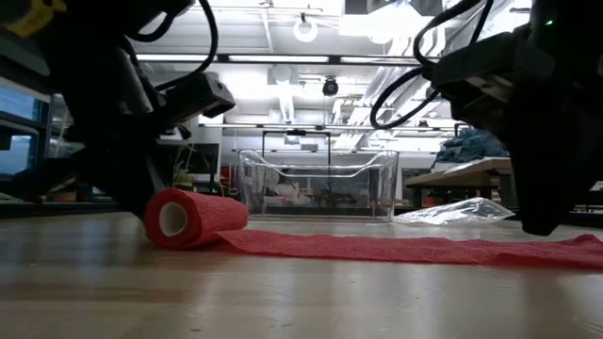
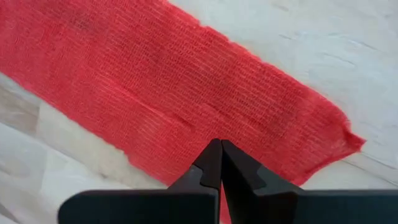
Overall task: Roll bandage
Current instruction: Roll the red bandage
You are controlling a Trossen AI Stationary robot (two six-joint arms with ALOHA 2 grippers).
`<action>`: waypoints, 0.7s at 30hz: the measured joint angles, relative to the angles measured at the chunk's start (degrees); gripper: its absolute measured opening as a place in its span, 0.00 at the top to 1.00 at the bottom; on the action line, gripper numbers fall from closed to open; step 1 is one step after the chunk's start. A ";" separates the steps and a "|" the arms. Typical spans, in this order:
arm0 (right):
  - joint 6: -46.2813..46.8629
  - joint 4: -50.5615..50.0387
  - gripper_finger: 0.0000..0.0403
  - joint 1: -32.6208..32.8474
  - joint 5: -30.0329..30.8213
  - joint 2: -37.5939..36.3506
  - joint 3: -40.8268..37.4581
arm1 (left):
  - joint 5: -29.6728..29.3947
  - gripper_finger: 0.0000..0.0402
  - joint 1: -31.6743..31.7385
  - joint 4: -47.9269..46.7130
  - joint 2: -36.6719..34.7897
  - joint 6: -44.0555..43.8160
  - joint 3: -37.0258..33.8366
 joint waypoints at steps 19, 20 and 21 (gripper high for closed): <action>-0.01 2.14 1.00 -0.22 -0.06 2.85 0.09 | -1.52 1.00 1.83 11.03 -0.06 4.11 2.14; -0.01 2.12 1.00 -0.24 -0.06 2.85 0.09 | -2.13 1.00 2.05 12.30 -0.06 5.00 2.33; -0.01 2.11 1.00 -0.23 -0.06 2.85 0.09 | -2.73 1.00 2.31 13.97 -0.06 6.11 2.43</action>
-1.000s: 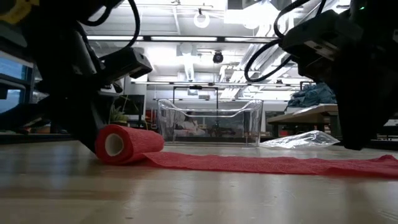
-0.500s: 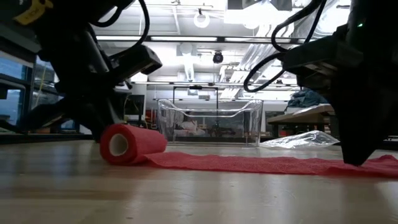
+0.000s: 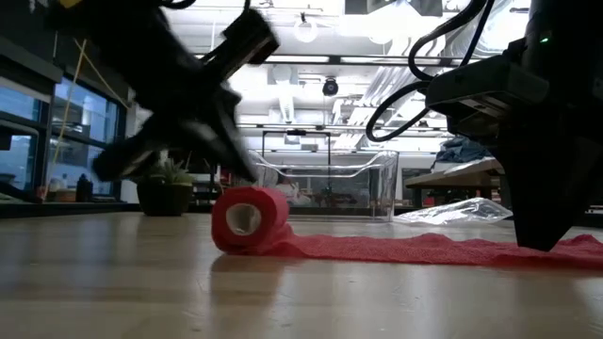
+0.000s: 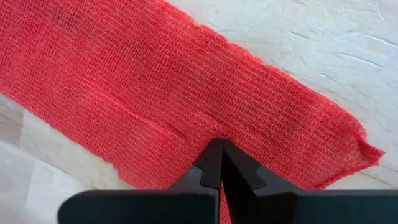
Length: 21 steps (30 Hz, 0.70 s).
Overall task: Roll bandage
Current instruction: Roll the red bandage
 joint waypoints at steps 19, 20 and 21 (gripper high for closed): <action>0.00 -0.58 1.00 1.42 3.58 -5.86 -0.04 | -3.84 1.00 -0.30 -12.55 -10.29 13.17 0.21; 0.02 0.06 1.00 1.67 3.56 -5.69 -0.04 | -3.80 1.00 -1.28 -15.50 -10.36 11.98 0.21; 0.00 0.77 1.00 1.79 3.46 -5.45 -0.04 | -3.75 1.00 -2.26 -18.50 -10.30 10.62 0.18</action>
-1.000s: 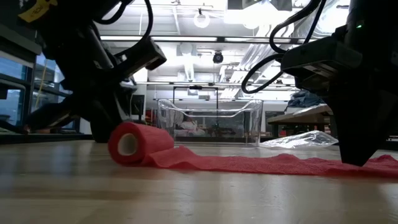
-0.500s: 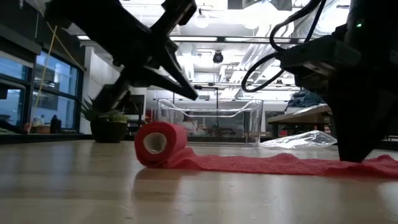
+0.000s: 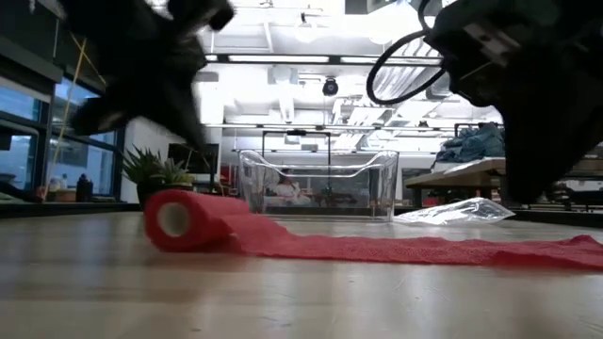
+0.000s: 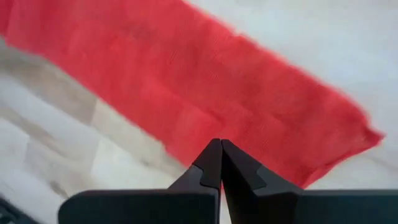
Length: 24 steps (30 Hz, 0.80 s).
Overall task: Roll bandage
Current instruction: Roll the red bandage
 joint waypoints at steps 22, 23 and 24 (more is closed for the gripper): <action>0.58 0.70 1.00 -1.06 -0.12 1.12 0.00 | 9.07 1.00 -1.12 6.31 13.88 -13.16 0.05; 0.57 0.65 1.00 -1.06 -0.14 1.12 0.00 | 9.34 1.00 -0.80 7.14 14.08 -13.19 0.09; 0.56 0.60 1.00 -1.06 -0.14 1.12 0.00 | 9.44 1.00 -0.57 7.75 14.10 -13.08 0.11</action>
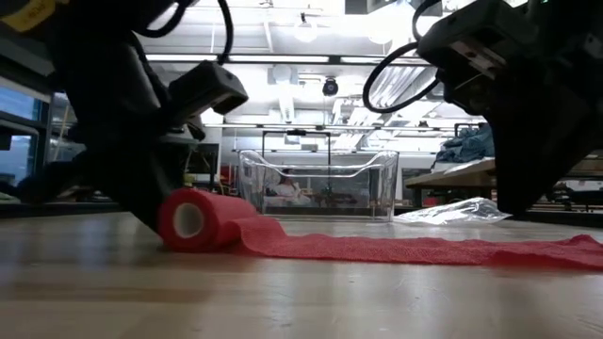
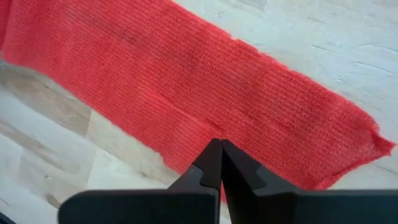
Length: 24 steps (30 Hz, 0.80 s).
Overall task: Roll bandage
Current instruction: Roll the red bandage
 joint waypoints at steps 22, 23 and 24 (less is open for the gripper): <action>5.99 -7.65 1.00 4.40 -1.31 -3.11 0.02 | 0.33 1.00 7.48 19.41 -1.67 20.14 3.50; 6.53 -7.82 1.00 4.92 -1.29 -3.13 0.02 | 0.49 1.00 7.66 18.91 -1.92 20.34 3.50; 7.01 -7.89 1.00 5.34 -1.29 -3.13 0.02 | 0.61 1.00 7.75 18.66 -2.01 20.81 3.50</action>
